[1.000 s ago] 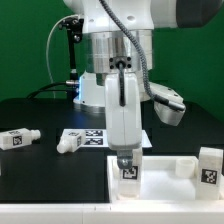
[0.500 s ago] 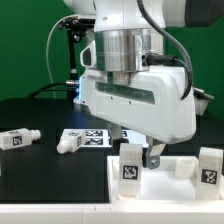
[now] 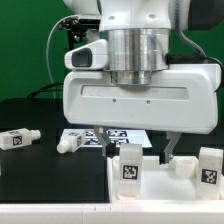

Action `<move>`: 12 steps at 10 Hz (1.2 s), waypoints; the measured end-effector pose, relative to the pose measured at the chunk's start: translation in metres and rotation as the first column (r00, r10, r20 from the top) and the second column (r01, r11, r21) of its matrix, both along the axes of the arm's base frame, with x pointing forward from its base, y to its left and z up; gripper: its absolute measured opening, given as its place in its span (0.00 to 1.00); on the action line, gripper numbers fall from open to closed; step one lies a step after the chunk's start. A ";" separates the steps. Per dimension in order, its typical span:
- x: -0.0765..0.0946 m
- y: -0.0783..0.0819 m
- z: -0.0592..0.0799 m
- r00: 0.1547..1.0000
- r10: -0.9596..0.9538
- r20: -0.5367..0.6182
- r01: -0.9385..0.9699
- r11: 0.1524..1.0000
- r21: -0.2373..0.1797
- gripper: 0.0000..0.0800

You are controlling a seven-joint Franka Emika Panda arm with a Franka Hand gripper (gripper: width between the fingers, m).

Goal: Assemble square table

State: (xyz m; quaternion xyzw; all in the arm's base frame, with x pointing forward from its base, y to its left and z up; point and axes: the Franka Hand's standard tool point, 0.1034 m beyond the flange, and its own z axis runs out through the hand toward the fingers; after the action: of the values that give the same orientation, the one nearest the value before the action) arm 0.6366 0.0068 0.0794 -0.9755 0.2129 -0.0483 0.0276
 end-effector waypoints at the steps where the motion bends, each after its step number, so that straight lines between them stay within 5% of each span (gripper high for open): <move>1: -0.001 -0.001 -0.001 1.000 -0.015 -0.006 0.015 1.000 0.002 0.81; 4: -0.002 -0.003 -0.003 0.990 -0.140 -0.013 0.140 0.990 0.012 0.36; 7: -0.003 -0.003 -0.003 0.836 -0.548 -0.033 0.549 0.835 0.035 0.36; 10: -0.001 -0.002 -0.006 0.395 -0.908 -0.136 0.916 0.381 0.123 0.36; 11: -0.001 -0.003 -0.006 0.318 -0.934 -0.164 0.945 0.298 0.135 0.36; 12: -0.001 -0.002 -0.006 0.328 -0.931 -0.161 0.942 0.308 0.133 0.36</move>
Offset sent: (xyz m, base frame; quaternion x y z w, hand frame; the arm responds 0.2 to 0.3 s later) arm 0.0000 0.0000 0.0000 0.0000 0.0000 0.1938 0.9810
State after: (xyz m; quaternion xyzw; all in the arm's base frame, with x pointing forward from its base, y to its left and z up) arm 0.6355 0.0046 0.0732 -0.6638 0.7428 -0.0074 0.0873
